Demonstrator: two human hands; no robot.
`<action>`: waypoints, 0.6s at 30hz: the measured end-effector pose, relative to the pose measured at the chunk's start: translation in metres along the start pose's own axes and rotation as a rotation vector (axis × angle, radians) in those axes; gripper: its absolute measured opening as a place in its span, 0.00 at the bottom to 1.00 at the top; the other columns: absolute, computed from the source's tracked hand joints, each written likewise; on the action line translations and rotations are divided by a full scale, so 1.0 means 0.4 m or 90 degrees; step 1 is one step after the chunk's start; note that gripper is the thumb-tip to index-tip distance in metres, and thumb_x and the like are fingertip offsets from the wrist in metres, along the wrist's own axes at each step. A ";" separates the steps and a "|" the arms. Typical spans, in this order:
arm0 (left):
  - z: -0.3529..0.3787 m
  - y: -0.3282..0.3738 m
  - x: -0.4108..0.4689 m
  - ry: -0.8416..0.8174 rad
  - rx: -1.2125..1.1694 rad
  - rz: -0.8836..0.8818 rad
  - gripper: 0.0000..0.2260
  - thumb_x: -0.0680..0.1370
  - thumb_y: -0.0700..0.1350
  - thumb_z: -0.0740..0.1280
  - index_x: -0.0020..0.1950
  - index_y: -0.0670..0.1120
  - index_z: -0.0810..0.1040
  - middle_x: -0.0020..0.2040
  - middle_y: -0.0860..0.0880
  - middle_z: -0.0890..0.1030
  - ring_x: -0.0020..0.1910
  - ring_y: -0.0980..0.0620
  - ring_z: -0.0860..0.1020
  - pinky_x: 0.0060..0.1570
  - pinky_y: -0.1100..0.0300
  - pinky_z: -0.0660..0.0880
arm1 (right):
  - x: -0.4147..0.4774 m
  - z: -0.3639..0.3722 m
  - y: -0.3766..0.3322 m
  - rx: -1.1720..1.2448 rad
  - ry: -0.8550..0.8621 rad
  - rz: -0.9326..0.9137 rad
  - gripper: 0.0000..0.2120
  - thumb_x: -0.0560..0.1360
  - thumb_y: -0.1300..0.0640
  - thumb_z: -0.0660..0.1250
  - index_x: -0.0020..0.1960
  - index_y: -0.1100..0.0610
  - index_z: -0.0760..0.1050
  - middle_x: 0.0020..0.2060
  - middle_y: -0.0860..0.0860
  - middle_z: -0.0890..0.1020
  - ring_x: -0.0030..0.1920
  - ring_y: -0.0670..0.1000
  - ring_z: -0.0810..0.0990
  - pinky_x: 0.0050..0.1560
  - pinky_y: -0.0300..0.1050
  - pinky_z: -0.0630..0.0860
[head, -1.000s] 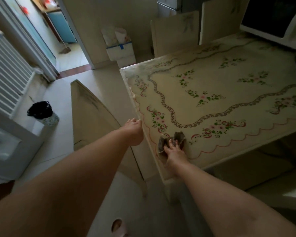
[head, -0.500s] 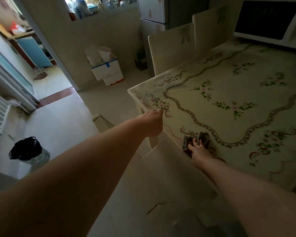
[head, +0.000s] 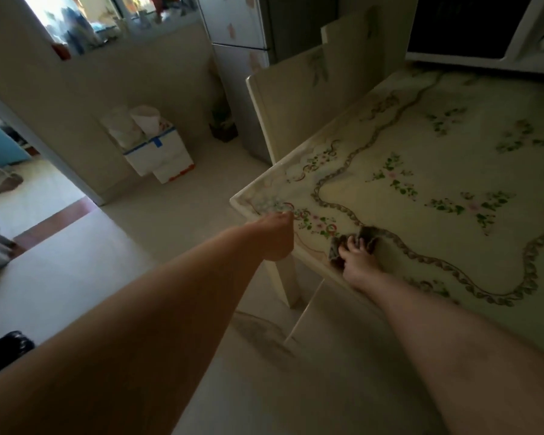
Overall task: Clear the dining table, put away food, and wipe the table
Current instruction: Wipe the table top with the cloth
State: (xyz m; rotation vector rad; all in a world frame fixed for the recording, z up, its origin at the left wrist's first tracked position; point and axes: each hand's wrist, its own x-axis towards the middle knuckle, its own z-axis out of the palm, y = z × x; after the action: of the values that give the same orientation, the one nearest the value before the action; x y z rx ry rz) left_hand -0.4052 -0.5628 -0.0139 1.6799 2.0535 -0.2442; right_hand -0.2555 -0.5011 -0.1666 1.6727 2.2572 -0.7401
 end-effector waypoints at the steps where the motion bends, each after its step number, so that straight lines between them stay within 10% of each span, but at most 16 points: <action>1: -0.020 -0.019 0.027 -0.004 0.004 0.016 0.23 0.80 0.37 0.53 0.75 0.44 0.59 0.73 0.44 0.65 0.70 0.43 0.66 0.70 0.48 0.66 | 0.037 -0.014 -0.042 -0.001 -0.004 -0.007 0.29 0.80 0.65 0.50 0.79 0.53 0.47 0.77 0.54 0.38 0.77 0.58 0.38 0.76 0.54 0.46; 18: -0.120 -0.343 0.451 -0.093 0.088 0.226 0.24 0.79 0.34 0.54 0.75 0.46 0.62 0.74 0.46 0.65 0.71 0.46 0.66 0.70 0.53 0.65 | 0.356 -0.088 -0.371 0.042 -0.028 0.070 0.26 0.81 0.62 0.50 0.78 0.56 0.48 0.77 0.58 0.41 0.76 0.63 0.40 0.75 0.60 0.46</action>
State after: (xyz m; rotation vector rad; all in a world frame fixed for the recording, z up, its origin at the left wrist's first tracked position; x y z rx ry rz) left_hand -0.5733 -0.4166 -0.0772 2.0095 1.6322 -0.3831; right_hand -0.4369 -0.3979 -0.1659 1.7759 2.1145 -0.8258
